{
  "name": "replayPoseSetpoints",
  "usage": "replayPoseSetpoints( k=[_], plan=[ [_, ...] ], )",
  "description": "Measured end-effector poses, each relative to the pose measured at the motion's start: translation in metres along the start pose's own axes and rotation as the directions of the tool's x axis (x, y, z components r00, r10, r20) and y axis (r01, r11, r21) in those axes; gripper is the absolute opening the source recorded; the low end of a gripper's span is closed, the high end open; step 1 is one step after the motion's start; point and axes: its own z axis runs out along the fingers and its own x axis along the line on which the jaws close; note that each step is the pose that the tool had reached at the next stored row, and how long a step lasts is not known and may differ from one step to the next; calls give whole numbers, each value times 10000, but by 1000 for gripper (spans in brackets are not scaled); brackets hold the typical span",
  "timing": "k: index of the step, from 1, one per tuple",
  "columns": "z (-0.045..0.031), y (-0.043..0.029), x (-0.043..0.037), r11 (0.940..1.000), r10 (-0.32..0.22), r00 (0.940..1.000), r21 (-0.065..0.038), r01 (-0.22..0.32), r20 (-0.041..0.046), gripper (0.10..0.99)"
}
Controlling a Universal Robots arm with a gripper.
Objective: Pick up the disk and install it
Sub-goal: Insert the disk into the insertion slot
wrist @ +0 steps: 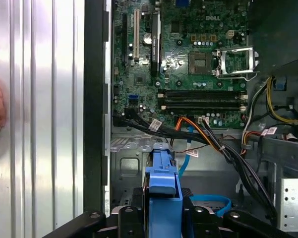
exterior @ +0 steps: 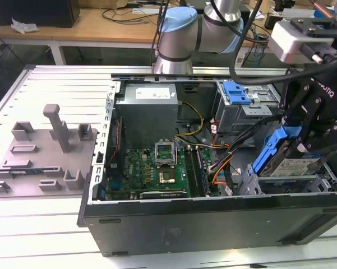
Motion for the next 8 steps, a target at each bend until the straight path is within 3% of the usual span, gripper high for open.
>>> replayPoseSetpoints(
  k=[2,8],
  plan=[
    [3,0,0,10000,1,10000,-1,-1,-1,502],
    [5,0,-1,10000,1,10000,0,-1,3,502]
  ],
)
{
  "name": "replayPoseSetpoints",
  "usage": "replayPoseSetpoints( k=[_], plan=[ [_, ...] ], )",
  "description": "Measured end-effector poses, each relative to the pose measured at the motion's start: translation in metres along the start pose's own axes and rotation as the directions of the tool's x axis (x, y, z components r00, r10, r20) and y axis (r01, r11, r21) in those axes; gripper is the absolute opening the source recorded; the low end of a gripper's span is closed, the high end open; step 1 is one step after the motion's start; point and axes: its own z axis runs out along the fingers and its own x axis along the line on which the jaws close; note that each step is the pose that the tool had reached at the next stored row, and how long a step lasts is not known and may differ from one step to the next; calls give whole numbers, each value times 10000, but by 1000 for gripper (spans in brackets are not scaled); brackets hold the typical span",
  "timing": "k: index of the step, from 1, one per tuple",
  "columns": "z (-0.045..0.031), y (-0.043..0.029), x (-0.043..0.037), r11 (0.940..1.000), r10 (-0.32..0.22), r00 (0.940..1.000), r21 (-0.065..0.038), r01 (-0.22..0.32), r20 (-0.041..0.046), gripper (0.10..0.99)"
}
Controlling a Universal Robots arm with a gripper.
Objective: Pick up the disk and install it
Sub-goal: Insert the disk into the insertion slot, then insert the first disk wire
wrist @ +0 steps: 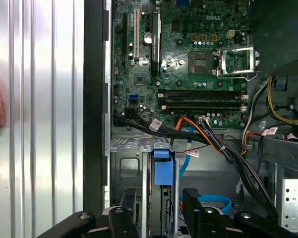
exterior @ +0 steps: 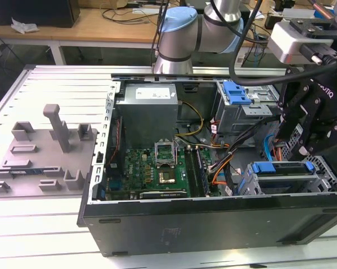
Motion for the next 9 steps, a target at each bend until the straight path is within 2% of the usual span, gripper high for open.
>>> replayPoseSetpoints(
  k=[9],
  plan=[
    [0,0,-1,10000,0,10000,0,0,0,502]
  ],
)
